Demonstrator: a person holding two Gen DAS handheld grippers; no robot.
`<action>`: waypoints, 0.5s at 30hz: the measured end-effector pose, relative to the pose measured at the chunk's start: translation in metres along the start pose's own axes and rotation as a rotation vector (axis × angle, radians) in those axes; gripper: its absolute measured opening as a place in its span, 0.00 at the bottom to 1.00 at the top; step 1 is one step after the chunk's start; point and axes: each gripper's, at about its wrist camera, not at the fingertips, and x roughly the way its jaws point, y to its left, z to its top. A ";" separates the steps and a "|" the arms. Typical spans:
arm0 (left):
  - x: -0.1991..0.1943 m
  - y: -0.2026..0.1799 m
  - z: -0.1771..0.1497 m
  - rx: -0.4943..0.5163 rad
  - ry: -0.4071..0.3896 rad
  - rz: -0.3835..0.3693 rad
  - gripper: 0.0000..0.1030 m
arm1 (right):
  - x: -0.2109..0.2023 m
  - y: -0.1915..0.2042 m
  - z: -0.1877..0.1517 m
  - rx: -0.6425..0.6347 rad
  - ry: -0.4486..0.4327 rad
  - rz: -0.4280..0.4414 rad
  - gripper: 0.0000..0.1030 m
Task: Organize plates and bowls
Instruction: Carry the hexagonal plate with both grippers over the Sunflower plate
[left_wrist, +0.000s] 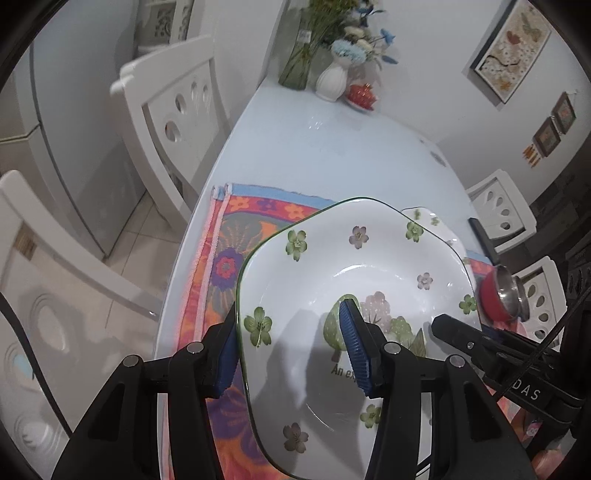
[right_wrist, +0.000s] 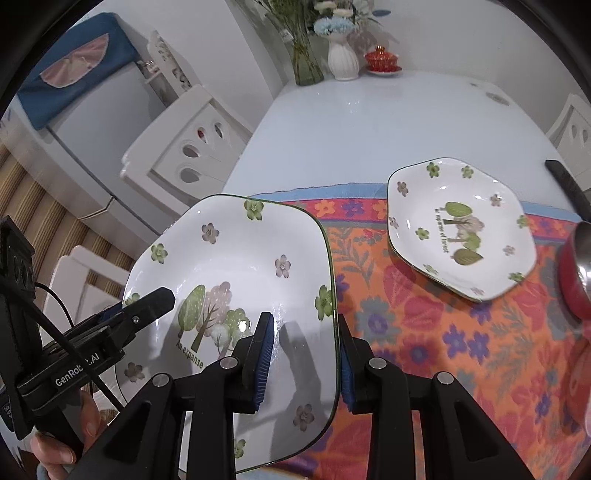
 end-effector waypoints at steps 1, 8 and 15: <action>-0.008 -0.002 -0.003 0.000 -0.010 -0.003 0.46 | -0.007 0.001 -0.004 -0.001 -0.004 0.001 0.30; -0.045 -0.012 -0.031 -0.012 -0.044 -0.009 0.46 | -0.048 0.006 -0.042 -0.013 -0.012 0.008 0.30; -0.065 -0.024 -0.073 0.005 -0.024 -0.012 0.46 | -0.071 0.000 -0.093 0.037 0.028 0.027 0.30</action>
